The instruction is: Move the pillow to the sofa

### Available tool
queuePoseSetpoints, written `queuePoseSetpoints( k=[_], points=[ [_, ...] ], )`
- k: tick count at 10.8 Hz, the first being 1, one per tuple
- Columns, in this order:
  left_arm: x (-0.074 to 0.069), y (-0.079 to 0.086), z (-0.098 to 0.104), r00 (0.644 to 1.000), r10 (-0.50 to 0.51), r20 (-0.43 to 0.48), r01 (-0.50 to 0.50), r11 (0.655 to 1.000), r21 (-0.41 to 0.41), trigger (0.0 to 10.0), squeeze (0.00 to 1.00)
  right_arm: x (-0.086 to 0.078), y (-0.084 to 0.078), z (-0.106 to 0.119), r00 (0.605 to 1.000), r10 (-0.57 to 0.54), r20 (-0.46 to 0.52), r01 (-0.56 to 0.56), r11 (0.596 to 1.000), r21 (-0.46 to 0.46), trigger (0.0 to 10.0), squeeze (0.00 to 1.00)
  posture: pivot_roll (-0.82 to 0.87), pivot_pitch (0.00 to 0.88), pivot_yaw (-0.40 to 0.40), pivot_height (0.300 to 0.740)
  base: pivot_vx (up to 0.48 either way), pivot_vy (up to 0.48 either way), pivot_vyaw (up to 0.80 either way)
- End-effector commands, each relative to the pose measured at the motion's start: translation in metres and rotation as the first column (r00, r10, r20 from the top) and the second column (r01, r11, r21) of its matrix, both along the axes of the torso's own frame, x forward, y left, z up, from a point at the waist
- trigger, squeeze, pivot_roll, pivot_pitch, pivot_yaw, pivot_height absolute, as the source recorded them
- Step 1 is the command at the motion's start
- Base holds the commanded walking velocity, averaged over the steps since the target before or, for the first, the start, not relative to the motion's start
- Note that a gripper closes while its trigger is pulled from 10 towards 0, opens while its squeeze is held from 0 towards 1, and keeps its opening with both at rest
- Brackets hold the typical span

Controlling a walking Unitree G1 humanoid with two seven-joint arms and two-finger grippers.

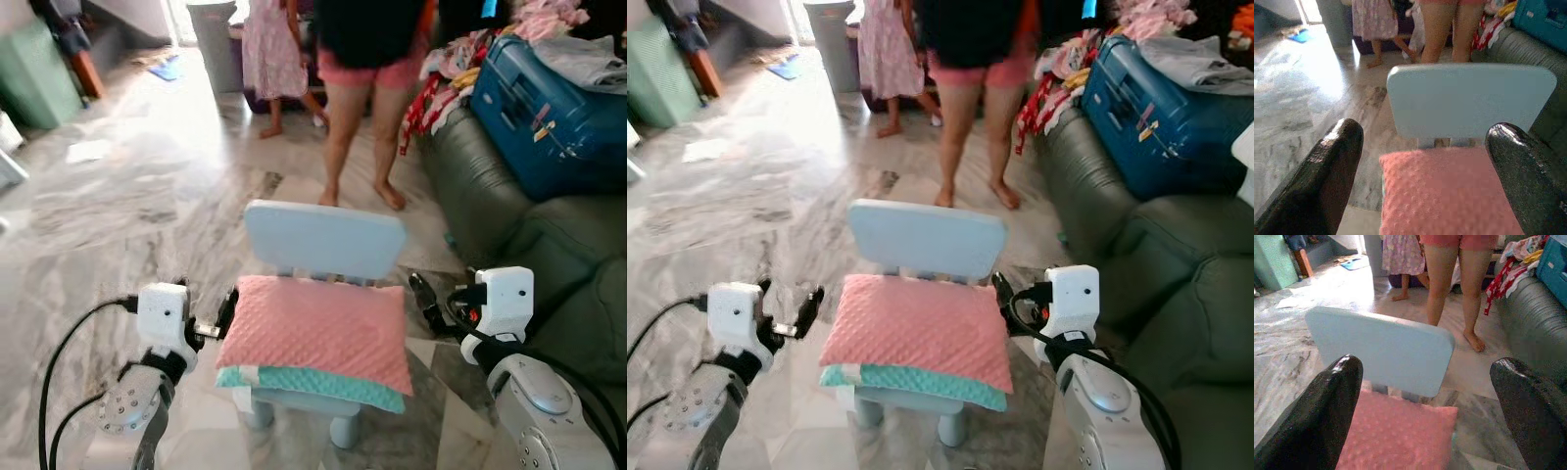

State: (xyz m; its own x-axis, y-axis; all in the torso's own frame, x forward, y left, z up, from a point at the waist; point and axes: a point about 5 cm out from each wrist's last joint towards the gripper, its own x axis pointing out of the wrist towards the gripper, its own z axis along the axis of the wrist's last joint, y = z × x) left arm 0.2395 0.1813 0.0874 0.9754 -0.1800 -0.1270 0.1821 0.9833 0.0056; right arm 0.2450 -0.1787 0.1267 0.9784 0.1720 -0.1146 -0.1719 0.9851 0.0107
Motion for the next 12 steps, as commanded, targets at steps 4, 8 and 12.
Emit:
queuePoseSetpoints(
  k=[4,8,12],
  points=[
    [-0.018,0.013,-0.019,0.996,0.04,-0.081,-0.038,0.999,0.02,10.0,0.0,-0.01,-0.006,-0.014,0.996,-0.022,-0.086,0.023,1.0,0.015,10.0,0.0,-0.19,0.137,-0.003,0.74,0.0,0.0,0.0],
    [-0.031,0.018,-0.029,0.991,0.04,-0.124,-0.036,0.999,0.034,10.0,0.0,-0.02,-0.007,-0.019,0.993,-0.003,-0.12,0.004,1.0,0.005,10.0,0.0,-0.19,0.16,-0.015,0.74,0.0,0.0,0.0],
    [-0.034,0.018,-0.03,0.991,0.03,-0.129,-0.025,0.999,0.033,10.0,0.0,-0.027,-0.007,-0.024,0.99,0.001,-0.143,-0.002,1.0,-0.01,10.0,0.0,-0.19,0.166,-0.013,0.74,0.0,0.0,0.0]
  ],
)
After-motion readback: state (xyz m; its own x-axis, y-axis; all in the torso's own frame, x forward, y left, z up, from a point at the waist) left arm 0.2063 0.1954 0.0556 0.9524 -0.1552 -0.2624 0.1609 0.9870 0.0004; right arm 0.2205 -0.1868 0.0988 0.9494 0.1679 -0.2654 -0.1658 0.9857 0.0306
